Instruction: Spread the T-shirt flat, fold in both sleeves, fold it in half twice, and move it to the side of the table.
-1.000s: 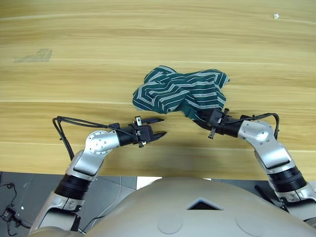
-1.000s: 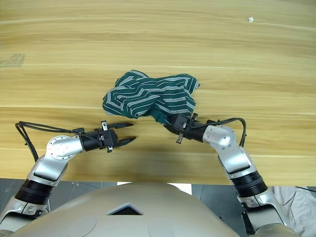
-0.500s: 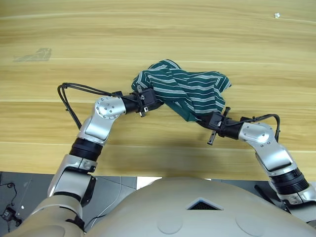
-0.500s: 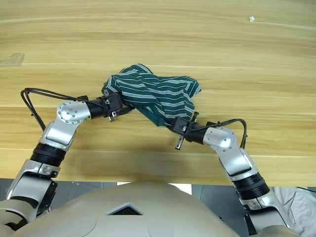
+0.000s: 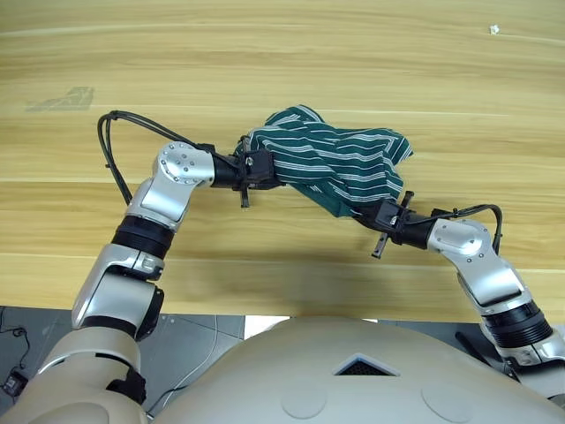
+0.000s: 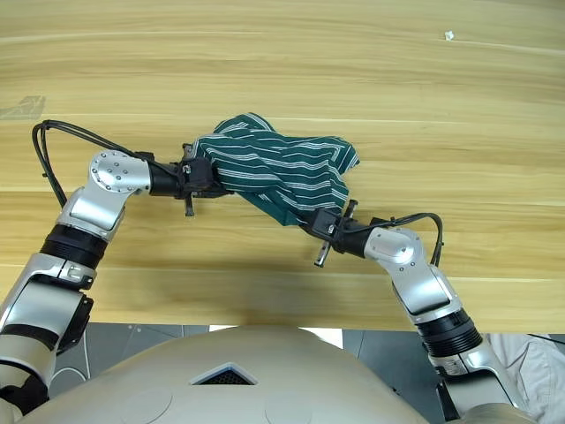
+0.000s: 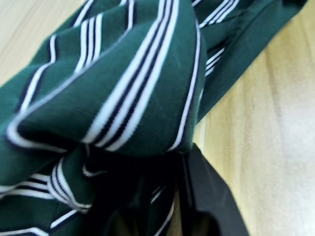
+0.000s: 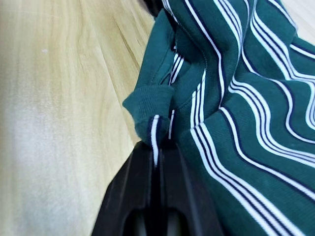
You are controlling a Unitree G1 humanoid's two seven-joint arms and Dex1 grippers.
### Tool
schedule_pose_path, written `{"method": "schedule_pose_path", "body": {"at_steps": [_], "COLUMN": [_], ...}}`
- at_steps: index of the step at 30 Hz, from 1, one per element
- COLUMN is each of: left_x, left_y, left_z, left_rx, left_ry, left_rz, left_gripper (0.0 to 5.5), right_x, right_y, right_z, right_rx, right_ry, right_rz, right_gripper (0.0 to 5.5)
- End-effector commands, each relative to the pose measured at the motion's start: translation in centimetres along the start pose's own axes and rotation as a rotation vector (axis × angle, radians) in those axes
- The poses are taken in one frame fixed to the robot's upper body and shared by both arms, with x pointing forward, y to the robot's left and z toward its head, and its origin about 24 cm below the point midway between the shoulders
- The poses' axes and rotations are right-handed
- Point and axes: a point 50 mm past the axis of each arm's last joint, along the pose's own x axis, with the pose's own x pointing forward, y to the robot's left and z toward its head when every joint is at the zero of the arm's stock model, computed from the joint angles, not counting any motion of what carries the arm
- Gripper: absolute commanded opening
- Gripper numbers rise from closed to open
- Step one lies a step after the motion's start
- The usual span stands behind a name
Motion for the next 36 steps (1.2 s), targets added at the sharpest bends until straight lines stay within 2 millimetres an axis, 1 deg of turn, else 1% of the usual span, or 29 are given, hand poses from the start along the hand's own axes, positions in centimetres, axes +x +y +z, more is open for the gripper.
{"method": "schedule_pose_path", "body": {"at_steps": [1, 3, 5, 7, 9, 11, 12, 14, 16, 18, 23, 26, 29, 30, 32, 34, 35, 36], "left_x": [0.4, 0.1, -0.6, -1.5, -3.1, -5.1, -6.1, -8.0, -9.3, -9.7, -10.4, -11.5, -13.0, -13.2, -12.7, -11.9, -11.3, -11.0], "left_y": [-4.2, -4.3, -4.3, -3.6, -2.2, -0.9, -0.3, 0.6, 1.4, 1.9, 2.2, 2.1, 2.1, 2.6, 5.4, 8.9, 10.9, 13.3], "left_z": [-5.3, -4.4, -2.4, -0.5, 1.9, 4.1, 5.1, 6.6, 7.6, 8.0, 8.4, 8.8, 9.5, 9.7, 10.3, 11.2, 11.7, 12.6], "left_rx": [-0.138, -0.127, -0.129, -0.142, -0.167, -0.171, -0.17, -0.166, -0.163, -0.166, -0.174, -0.159, -0.136, -0.14, -0.197, -0.246, -0.259, -0.262], "left_ry": [0.228, 0.16, -0.004, -0.146, -0.323, -0.494, -0.562, -0.669, -0.728, -0.747, -0.781, -0.827, -0.901, -0.909, -0.877, -0.805, -0.746, -0.67], "left_rz": [-0.152, -0.178, -0.216, -0.203, -0.17, -0.144, -0.129, -0.087, -0.04, -0.004, 0.027, 0.032, 0.045, 0.079, 0.233, 0.392, 0.462, 0.551], "left_gripper": [0.34, 0.18, 0.15, 0.15, 0.14, 0.13, 0.13, 0.13, 0.13, 0.13, 0.13, 0.13, 0.13, 0.13, 0.13, 0.13, 0.12, 0.12], "right_x": [-0.9, -1.9, -4.2, -6.4, -8.4, -10.0, -10.4, -10.9, -10.9, -10.9, -11.3, -11.9, -13.1, -13.3, -13.2, -12.8, -12.1, -11.0], "right_y": [-0.2, -1.1, -3.0, -5.5, -7.9, -9.2, -9.6, -10.2, -10.4, -10.6, -11.3, -11.3, -11.5, -11.9, -13.5, -16.1, -17.6, -19.2], "right_z": [0.6, 2.3, 5.4, 7.8, 9.8, 11.4, 12.0, 12.5, 12.7, 12.9, 12.8, 12.5, 11.9, 11.9, 12.3, 13.4, 14.0, 15.1], "right_rx": [-0.005, 0.019, 0.084, 0.147, 0.214, 0.227, 0.221, 0.203, 0.183, 0.167, 0.14, 0.112, 0.044, 0.019, -0.061, -0.18, -0.275, -0.364], "right_ry": [-0.03, -0.136, -0.341, -0.502, -0.628, -0.696, -0.706, -0.699, -0.678, -0.666, -0.637, -0.619, -0.597, -0.586, -0.531, -0.452, -0.382, -0.329], "right_rz": [-0.001, -0.021, -0.053, -0.102, -0.142, -0.144, -0.146, -0.162, -0.172, -0.175, -0.2, -0.194, -0.186, -0.192, -0.245, -0.336, -0.389, -0.413], "right_gripper": [0.0, 0.0, 0.0, 0.0, 0.0, 0.0, 0.0, 0.0, 0.0, 0.0, 0.0, 0.0, 0.0, 0.0, 0.0, 0.0, 0.0, 0.0]}}
